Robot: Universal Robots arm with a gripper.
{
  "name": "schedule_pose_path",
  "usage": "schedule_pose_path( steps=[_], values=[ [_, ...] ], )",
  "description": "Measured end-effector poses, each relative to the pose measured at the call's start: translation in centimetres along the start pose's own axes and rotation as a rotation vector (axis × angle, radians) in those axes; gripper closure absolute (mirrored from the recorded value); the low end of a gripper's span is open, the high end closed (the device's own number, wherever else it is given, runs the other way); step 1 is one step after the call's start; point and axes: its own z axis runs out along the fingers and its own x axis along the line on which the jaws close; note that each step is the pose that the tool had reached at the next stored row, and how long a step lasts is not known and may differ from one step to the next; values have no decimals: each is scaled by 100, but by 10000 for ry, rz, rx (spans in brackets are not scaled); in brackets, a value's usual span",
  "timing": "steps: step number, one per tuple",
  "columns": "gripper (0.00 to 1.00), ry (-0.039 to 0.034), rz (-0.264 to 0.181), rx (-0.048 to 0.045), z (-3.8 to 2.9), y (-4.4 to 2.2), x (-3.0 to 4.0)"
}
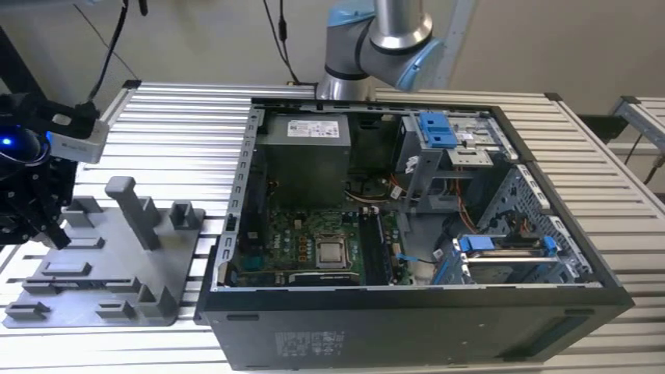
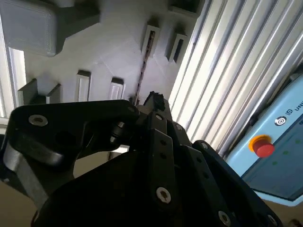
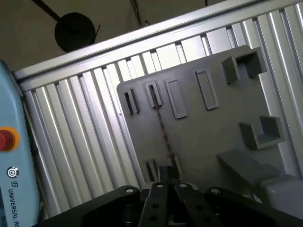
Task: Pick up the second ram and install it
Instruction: 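Pick up the second ram and move it above second insertion slot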
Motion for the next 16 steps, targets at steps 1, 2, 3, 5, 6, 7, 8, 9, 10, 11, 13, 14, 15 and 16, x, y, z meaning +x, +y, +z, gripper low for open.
schedule_pose_path(
  steps=[1, 2, 3, 5, 6, 7, 8, 9, 10, 11, 13, 14, 15, 16],
  values=[
    [89, 3, -181, 6, 1, 0, 0],
    [89, 7, -365, 13, 1, 0, 0],
    [89, 10, -545, 19, 1, 0, 0],
    [89, 2, -874, 29, 3, 0, 0],
    [89, -50, -974, 21, 7, 1, 0],
    [89, -126, -1040, -2, 7, 1, 0],
    [89, -234, -1076, -41, 6, 1, 0],
    [89, -371, -1094, -95, 7, 1, -1],
    [89, -467, -1110, -145, 6, 0, 0],
    [89, -510, -1125, -187, 7, 0, -1],
    [89, -491, -1206, -289, 9, 0, -1],
    [89, -477, -1274, -340, 9, 0, 0],
    [89, -464, -1349, -389, 9, 1, -1],
    [89, -450, -1434, -433, 10, 0, -1]
  ],
)
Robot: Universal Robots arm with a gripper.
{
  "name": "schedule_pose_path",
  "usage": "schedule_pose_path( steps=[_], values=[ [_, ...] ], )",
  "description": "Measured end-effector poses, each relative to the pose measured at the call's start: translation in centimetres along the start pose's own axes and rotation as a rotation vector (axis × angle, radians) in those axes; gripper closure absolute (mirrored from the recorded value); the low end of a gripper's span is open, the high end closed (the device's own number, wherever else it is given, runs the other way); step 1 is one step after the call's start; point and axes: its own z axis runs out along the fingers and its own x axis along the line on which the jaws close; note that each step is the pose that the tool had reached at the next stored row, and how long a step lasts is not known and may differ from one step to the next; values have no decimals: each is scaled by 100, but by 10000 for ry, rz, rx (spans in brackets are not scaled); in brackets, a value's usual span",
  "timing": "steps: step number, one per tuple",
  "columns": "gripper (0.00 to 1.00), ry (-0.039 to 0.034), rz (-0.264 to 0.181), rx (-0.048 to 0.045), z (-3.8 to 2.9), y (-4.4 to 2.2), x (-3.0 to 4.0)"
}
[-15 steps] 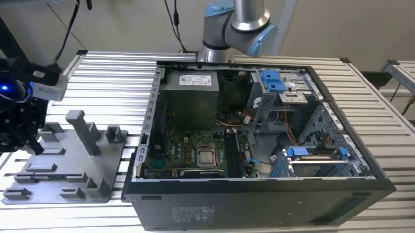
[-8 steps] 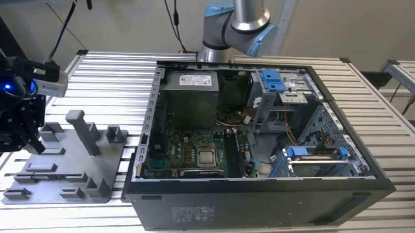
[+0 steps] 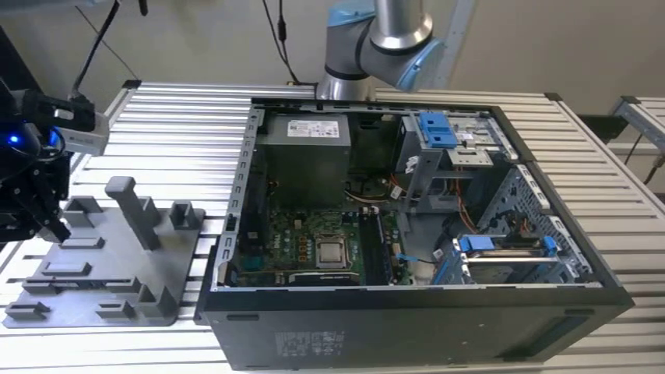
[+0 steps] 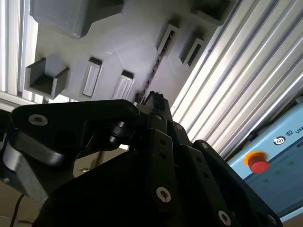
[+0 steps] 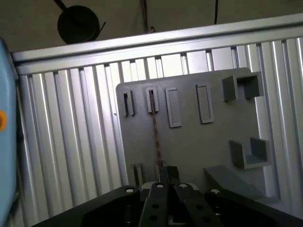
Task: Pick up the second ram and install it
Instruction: 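Pick up the second ram and move it above second insertion slot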
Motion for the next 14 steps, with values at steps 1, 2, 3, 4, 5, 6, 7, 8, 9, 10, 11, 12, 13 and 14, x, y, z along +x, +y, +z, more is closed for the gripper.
schedule_pose_path(
  steps=[1, 2, 3, 4, 5, 6, 7, 8, 9, 10, 11, 12, 13, 14],
  values=[
    [89, 11, -86, -39, 1, 0, 0],
    [89, 19, -158, -56, 4, 0, 0],
    [89, 20, -211, -61, 8, 0, 0],
    [89, 16, -253, -64, 12, -1, 1],
    [89, 6, -273, -66, 15, -1, 1],
    [89, -16, -295, -70, 19, -1, 1],
    [89, -33, -321, -71, 21, -2, 1],
    [89, -32, -349, -71, 21, -2, 1],
    [89, -33, -349, -71, 21, -2, 0],
    [89, -32, -350, -72, 21, -2, 1],
    [89, -32, -350, -72, 22, -2, 1],
    [89, -33, -350, -72, 22, -2, 1],
    [89, -33, -351, -71, 22, -2, 1],
    [88, -33, -351, -71, 22, -2, 1]
  ],
)
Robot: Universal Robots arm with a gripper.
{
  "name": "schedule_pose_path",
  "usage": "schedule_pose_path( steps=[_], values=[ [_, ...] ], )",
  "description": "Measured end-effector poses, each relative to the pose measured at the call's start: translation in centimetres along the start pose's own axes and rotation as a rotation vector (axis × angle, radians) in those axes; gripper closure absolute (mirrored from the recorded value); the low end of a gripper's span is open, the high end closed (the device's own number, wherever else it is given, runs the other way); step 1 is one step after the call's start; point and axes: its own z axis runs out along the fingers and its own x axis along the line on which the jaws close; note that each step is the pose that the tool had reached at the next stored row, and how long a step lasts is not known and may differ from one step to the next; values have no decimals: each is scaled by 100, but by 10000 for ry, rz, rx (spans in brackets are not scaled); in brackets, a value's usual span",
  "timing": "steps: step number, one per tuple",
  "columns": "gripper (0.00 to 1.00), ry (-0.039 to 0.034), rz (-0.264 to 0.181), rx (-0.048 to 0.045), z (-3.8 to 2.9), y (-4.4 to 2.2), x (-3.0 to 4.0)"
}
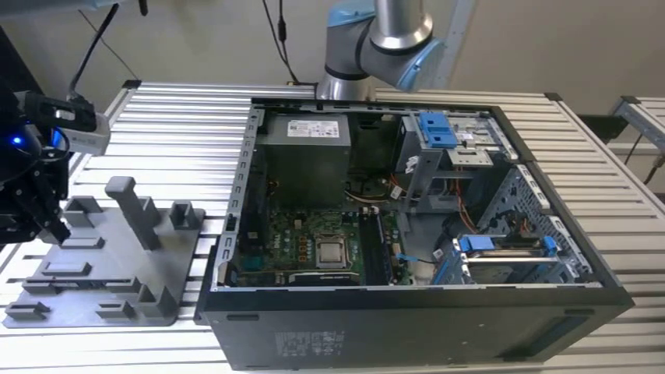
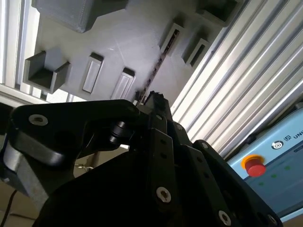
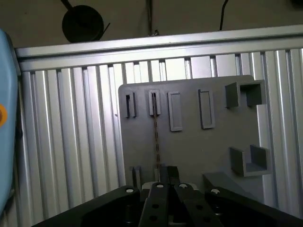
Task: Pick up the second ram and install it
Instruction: 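Pick up the second ram and move it above second insertion slot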
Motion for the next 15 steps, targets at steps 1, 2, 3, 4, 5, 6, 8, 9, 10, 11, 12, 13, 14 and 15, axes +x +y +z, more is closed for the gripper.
schedule_pose_path(
  steps=[1, 2, 3, 4, 5, 6, 8, 9, 10, 11, 12, 13, 14, 15],
  values=[
    [83, 0, 0, 0, 0, 0, 0],
    [83, 0, 0, 0, 0, 0, 0],
    [70, 0, 0, 0, 0, 0, 0],
    [70, 1, 0, -1, 0, 0, 0],
    [70, 0, -1, 0, 0, 0, 0],
    [64, 0, -1, 0, 0, 0, 0],
    [64, 0, -1, 0, 0, 0, 0],
    [64, 0, -1, 0, 0, 0, 0],
    [64, 0, -2, 0, 0, 0, 0],
    [64, 1, -1, -1, 3, 0, 0],
    [64, -1, -1, 2, 12, -1, 0],
    [64, 2, -2, 2, 23, -2, 1],
    [64, 5, -1, 0, 37, -3, 1],
    [64, 4, -1, 1, 56, -4, 1]
  ],
)
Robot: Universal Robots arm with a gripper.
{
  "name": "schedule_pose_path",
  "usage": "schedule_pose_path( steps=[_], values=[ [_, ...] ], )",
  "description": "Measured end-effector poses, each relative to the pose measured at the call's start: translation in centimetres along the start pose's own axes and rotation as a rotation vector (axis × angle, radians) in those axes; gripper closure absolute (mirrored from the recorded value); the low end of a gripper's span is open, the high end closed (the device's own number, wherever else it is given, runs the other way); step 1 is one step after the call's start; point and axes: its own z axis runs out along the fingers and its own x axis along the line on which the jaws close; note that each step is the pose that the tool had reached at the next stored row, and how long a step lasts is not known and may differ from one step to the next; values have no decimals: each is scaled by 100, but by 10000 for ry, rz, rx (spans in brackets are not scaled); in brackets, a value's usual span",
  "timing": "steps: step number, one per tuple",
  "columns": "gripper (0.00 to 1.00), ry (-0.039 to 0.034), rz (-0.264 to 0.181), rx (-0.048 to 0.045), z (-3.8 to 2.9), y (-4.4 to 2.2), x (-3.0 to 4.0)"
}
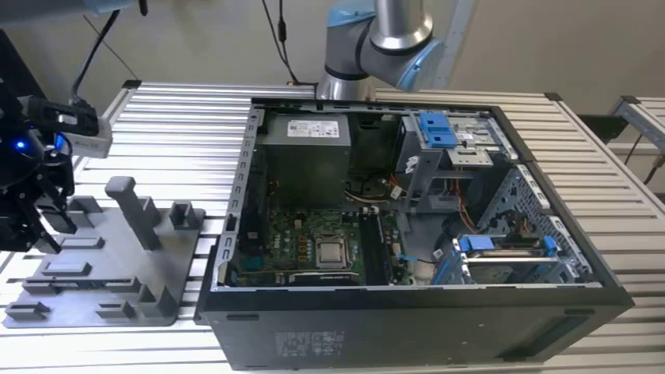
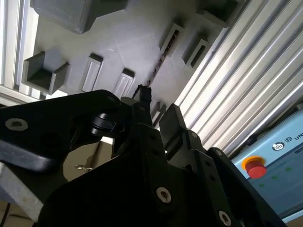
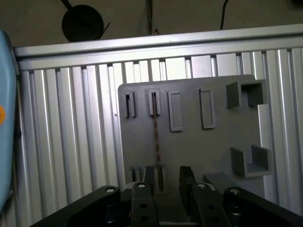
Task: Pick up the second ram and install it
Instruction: 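Pick up the second ram and move it above second insertion slot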
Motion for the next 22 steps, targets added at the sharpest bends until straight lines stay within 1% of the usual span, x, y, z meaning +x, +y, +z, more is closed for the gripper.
schedule_pose_path(
  steps=[3, 7, 8, 11, 12, 14, 16, 19, 22],
  values=[
    [64, -1, 1, 17, 54, -2, 1],
    [64, -12, -3, 125, 126, 10, 5],
    [64, -15, -5, 170, 141, 20, 7],
    [64, -48, -11, 403, 174, 65, 12],
    [64, -54, -13, 461, 186, 74, 13],
    [64, -53, -16, 476, 201, 75, 14],
    [64, -32, -27, 472, 219, 75, 14],
    [64, -23, -137, 434, 251, 74, 14],
    [64, -1, -314, 375, 274, 72, 15]
  ],
)
